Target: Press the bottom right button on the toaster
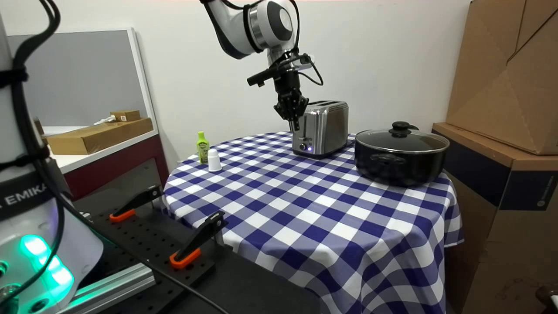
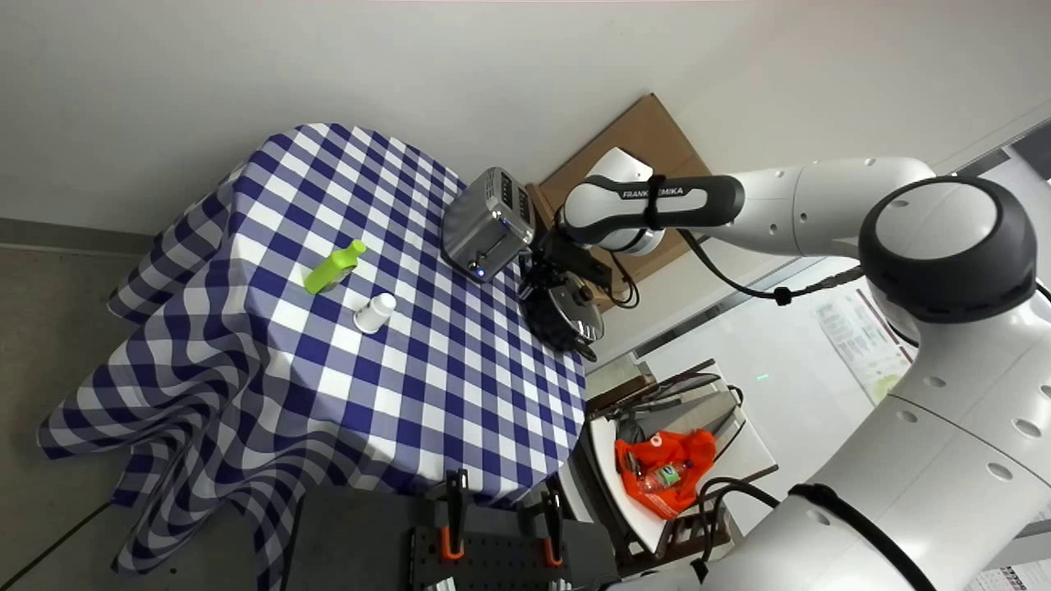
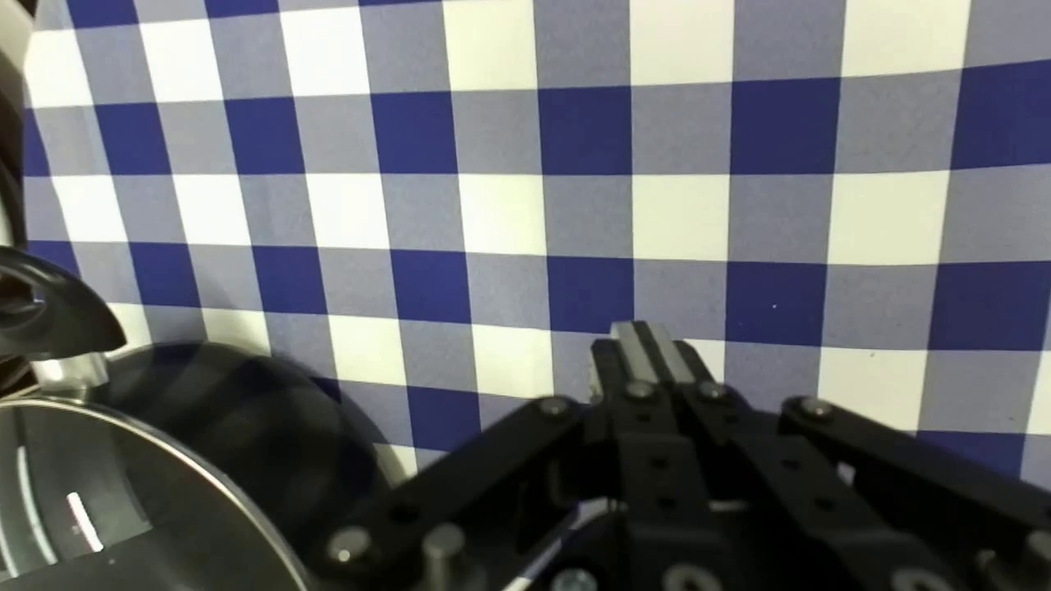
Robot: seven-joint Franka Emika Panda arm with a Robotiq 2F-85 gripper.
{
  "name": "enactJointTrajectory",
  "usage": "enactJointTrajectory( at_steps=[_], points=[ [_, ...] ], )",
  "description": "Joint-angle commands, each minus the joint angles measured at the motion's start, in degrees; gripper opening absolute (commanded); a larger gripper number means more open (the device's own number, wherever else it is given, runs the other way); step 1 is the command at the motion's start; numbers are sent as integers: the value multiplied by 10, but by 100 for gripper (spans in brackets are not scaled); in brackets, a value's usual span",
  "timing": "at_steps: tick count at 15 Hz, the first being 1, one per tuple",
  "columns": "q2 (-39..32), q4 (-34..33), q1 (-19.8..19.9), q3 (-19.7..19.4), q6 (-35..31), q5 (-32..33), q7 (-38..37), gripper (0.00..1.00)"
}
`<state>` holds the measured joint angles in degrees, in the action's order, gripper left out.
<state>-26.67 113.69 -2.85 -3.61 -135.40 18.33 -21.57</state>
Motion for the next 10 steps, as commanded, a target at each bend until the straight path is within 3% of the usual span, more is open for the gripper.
enactJointTrajectory(
  at_steps=[1,10],
  points=[
    [-72,-64,-27,-26,-19,15,-8,0],
    [-176,-158,-31,-36,-56,-20,13,0]
  ],
)
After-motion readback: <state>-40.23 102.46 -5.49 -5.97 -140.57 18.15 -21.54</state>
